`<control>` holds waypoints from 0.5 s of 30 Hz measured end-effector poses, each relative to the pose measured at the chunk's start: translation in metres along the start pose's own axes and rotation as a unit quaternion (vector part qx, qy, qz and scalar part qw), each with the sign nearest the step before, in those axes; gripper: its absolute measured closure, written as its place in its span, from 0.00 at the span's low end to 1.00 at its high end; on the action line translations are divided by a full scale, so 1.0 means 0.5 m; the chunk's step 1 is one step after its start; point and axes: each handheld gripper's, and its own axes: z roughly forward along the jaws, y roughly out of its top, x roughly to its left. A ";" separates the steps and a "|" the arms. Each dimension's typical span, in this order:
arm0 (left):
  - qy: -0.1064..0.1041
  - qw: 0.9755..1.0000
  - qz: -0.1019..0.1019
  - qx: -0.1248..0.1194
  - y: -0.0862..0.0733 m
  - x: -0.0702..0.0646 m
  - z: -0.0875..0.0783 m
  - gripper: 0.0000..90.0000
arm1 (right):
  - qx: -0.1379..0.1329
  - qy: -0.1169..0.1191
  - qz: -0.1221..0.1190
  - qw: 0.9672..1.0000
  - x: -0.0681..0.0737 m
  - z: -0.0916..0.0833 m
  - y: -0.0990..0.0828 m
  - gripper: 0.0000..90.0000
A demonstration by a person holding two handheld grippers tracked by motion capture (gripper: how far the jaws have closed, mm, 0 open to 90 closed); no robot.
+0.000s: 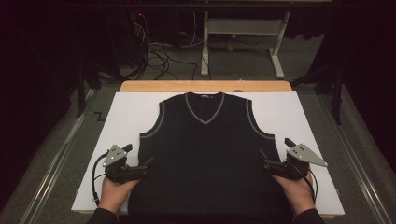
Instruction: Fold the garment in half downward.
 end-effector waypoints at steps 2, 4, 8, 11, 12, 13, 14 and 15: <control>0.001 1.000 0.001 0.000 0.003 -0.001 0.003 0.00 | 0.002 -0.002 0.002 1.000 -0.002 0.006 0.002 0.00; 0.001 1.000 -0.001 -0.003 0.008 -0.001 0.009 0.00 | 0.018 -0.004 0.008 1.000 -0.011 0.029 0.007 0.00; 0.005 1.000 -0.002 0.006 0.017 0.004 0.028 0.00 | 0.034 -0.012 0.005 0.999 -0.019 0.052 0.010 0.02; 0.012 1.000 -0.010 0.016 0.025 0.011 0.037 0.00 | 0.048 -0.011 0.007 0.999 -0.025 0.060 0.010 0.03; 0.012 1.000 -0.010 0.016 0.025 0.011 0.037 0.00 | 0.048 -0.011 0.007 0.999 -0.025 0.060 0.010 0.03; 0.015 1.000 -0.011 0.019 0.026 0.012 0.039 0.00 | 0.053 -0.010 0.008 0.999 -0.027 0.060 0.009 0.03; 0.018 1.000 -0.010 0.023 0.027 0.013 0.040 0.00 | 0.063 -0.009 0.004 0.998 -0.030 0.063 0.008 0.03; 0.022 0.999 -0.013 0.032 0.026 0.016 0.043 0.00 | 0.068 -0.009 0.005 0.998 -0.031 0.064 0.008 0.04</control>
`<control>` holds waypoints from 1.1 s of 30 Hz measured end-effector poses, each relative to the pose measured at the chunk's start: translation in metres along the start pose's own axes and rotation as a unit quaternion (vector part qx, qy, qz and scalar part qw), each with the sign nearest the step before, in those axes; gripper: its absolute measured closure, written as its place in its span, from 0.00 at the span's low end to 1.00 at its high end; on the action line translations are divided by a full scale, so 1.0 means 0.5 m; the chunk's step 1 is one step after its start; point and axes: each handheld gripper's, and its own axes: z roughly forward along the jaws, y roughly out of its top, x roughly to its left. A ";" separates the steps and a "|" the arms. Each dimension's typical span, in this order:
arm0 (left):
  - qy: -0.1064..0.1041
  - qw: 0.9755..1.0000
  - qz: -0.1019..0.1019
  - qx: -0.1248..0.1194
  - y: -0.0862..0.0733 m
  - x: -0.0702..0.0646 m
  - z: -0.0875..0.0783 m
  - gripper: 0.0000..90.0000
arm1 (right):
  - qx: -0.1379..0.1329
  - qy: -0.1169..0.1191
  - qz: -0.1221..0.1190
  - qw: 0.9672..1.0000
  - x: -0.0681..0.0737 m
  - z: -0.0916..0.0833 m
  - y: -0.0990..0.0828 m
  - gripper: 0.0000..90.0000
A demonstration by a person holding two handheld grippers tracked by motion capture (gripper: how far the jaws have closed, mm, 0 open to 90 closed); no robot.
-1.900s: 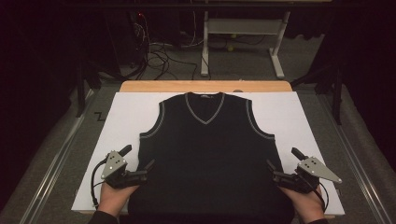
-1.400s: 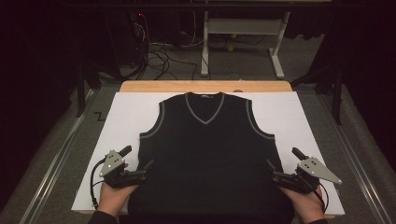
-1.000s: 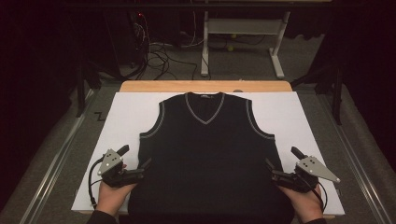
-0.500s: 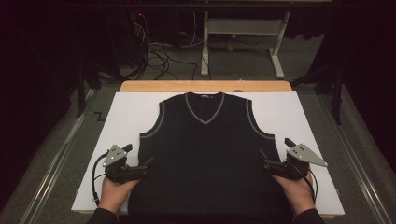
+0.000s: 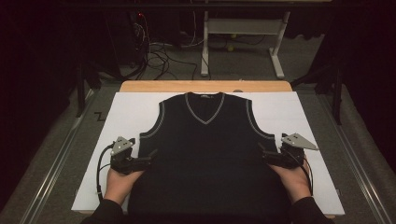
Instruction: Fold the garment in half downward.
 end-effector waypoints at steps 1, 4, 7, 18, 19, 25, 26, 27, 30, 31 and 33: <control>0.000 1.000 0.000 0.000 0.000 0.000 0.000 0.00 | 0.005 0.001 0.000 1.000 -0.002 0.002 0.000 0.04; 0.001 1.000 -0.011 0.021 0.005 0.008 0.011 0.00 | 0.027 0.002 0.005 1.000 -0.008 0.014 0.002 0.05; 0.010 0.998 -0.026 0.047 0.007 0.015 0.019 0.00 | 0.052 0.002 0.010 0.999 -0.014 0.024 -0.002 0.06; 0.019 0.989 -0.010 0.148 -0.024 0.012 0.024 0.22 | 0.120 0.019 0.022 0.992 -0.026 0.004 -0.035 0.23; 0.019 0.989 -0.010 0.148 -0.024 0.012 0.024 0.26 | 0.125 0.020 0.026 0.992 -0.030 0.003 -0.039 0.24; 0.027 0.989 0.006 0.149 -0.032 -0.001 0.014 0.41 | 0.141 0.014 0.033 0.989 -0.035 0.004 -0.047 0.35; 0.022 0.989 0.007 0.147 -0.033 -0.005 0.013 0.47 | 0.144 0.011 0.023 0.989 -0.029 0.003 -0.047 0.39; 0.022 0.989 0.007 0.147 -0.033 -0.005 0.013 0.50 | 0.144 0.011 0.023 0.989 -0.029 0.003 -0.047 0.39; 0.010 0.990 0.012 0.138 -0.038 -0.006 0.013 0.57 | 0.143 0.020 0.008 0.990 -0.017 0.001 -0.046 0.57; 0.007 0.990 0.012 0.138 -0.038 -0.006 0.013 0.57 | 0.143 0.020 0.008 0.990 -0.017 0.001 -0.046 0.57; 0.003 0.990 0.014 0.137 -0.038 -0.007 0.013 0.62 | 0.144 0.026 0.007 0.989 -0.015 0.000 -0.046 0.63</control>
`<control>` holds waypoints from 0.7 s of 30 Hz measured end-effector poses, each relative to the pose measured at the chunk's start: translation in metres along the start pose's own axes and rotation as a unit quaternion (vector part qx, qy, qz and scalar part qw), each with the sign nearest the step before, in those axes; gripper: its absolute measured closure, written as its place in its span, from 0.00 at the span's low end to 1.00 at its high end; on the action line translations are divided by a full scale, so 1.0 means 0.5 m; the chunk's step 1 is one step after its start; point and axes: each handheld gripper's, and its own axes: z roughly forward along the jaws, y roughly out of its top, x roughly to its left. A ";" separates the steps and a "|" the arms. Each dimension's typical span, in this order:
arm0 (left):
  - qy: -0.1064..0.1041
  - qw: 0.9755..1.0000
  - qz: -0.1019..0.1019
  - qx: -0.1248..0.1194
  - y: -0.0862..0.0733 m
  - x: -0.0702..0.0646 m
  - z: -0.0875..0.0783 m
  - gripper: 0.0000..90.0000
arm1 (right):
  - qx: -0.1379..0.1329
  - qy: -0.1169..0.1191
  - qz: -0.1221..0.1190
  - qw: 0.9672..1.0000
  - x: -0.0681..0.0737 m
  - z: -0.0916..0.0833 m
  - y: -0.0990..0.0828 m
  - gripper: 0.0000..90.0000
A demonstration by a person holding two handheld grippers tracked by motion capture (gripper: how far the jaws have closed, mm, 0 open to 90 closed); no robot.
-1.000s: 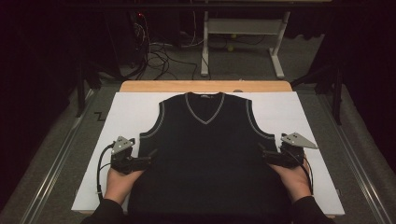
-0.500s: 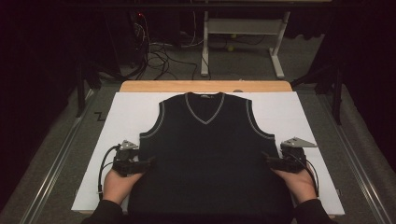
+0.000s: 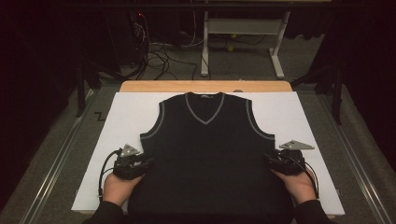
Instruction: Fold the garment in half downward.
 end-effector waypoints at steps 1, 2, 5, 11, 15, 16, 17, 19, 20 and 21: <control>-0.002 1.000 0.000 -0.001 0.000 -0.001 0.000 0.67 | 0.000 0.004 0.002 1.000 0.001 0.000 0.000 0.67; -0.004 1.000 -0.001 -0.001 0.001 -0.002 0.001 0.68 | 0.000 0.005 0.002 1.000 0.001 0.000 0.000 0.70; -0.009 1.000 -0.009 -0.002 0.002 0.002 0.002 0.75 | -0.001 0.009 0.004 1.000 0.002 0.000 0.000 0.79; -0.012 1.000 -0.010 -0.005 0.004 0.002 0.004 0.84 | -0.003 0.017 -0.005 1.000 0.008 0.003 0.002 0.92; -0.010 1.000 -0.009 -0.008 0.004 0.001 0.003 0.85 | -0.006 0.015 -0.011 1.000 0.009 0.002 0.001 0.93; -0.010 1.000 -0.006 -0.011 0.003 0.000 0.001 0.85 | -0.008 0.013 -0.015 1.000 0.009 0.000 0.001 0.93; -0.010 1.000 -0.006 -0.011 0.003 0.000 0.001 0.85 | -0.009 0.012 -0.013 1.000 0.010 -0.001 0.000 0.93; -0.011 1.000 -0.005 -0.015 0.002 0.001 -0.002 0.85 | -0.010 0.011 -0.014 1.000 0.010 -0.002 0.000 0.93; -0.012 1.000 -0.005 -0.017 0.001 0.001 -0.004 0.85 | -0.011 0.011 -0.016 1.000 0.010 -0.004 -0.001 0.93; -0.014 1.000 -0.005 -0.019 0.001 0.002 -0.007 0.85 | -0.013 0.010 -0.017 1.000 0.010 -0.006 -0.002 0.93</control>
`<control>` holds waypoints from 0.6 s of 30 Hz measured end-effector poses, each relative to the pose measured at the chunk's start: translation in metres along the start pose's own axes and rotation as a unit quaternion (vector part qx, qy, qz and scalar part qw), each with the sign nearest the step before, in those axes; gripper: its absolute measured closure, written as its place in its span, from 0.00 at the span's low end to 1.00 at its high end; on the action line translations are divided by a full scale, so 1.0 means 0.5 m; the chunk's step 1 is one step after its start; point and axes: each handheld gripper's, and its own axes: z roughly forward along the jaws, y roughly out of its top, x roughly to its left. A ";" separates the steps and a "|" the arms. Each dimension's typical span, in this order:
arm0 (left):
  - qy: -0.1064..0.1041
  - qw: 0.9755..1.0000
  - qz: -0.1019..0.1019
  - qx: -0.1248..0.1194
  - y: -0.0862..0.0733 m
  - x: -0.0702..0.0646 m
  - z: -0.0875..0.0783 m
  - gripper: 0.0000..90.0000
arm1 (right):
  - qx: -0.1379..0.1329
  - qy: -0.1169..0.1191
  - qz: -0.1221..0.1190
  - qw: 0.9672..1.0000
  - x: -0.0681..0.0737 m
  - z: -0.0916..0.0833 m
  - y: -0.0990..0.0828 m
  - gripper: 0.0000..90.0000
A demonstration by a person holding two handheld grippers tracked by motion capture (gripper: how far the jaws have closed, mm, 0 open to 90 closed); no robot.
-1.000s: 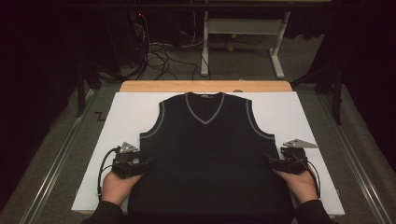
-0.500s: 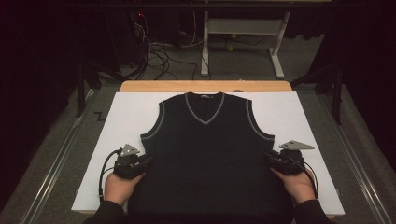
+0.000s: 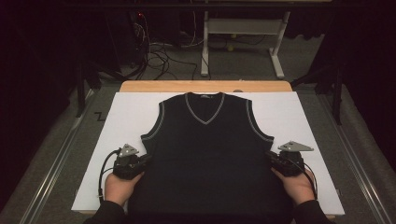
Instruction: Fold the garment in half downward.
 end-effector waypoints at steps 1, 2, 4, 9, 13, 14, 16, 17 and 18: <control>-0.002 1.000 -0.001 -0.003 -0.001 0.001 -0.002 0.85 | -0.003 0.000 0.000 1.000 -0.001 -0.002 -0.001 0.93; -0.004 1.000 -0.005 -0.007 -0.002 0.002 -0.006 0.85 | -0.005 0.000 0.003 1.000 -0.002 -0.005 -0.002 0.93; -0.004 1.000 0.003 -0.011 -0.004 0.002 -0.016 0.85 | -0.015 0.001 0.002 1.000 -0.004 -0.014 -0.006 0.93; -0.010 1.000 0.007 -0.026 -0.008 0.004 -0.034 0.85 | -0.030 0.005 0.002 1.000 -0.006 -0.029 -0.009 0.94; -0.012 0.999 0.009 -0.034 -0.010 0.004 -0.039 0.85 | -0.032 0.009 0.000 0.999 -0.004 -0.037 -0.015 0.94; -0.013 0.999 0.009 -0.035 -0.011 0.003 -0.039 0.85 | -0.035 0.011 0.002 0.999 -0.003 -0.041 -0.021 0.93; -0.012 0.999 0.007 -0.036 -0.015 0.002 -0.038 0.85 | -0.039 0.013 0.001 0.999 -0.004 -0.044 -0.023 0.93; -0.014 0.999 0.006 -0.037 -0.017 0.002 -0.039 0.85 | -0.045 0.014 0.001 0.999 -0.001 -0.050 -0.029 0.93; -0.018 0.999 0.004 -0.037 -0.022 0.001 -0.042 0.85 | -0.045 0.013 0.000 0.999 0.000 -0.053 -0.032 0.93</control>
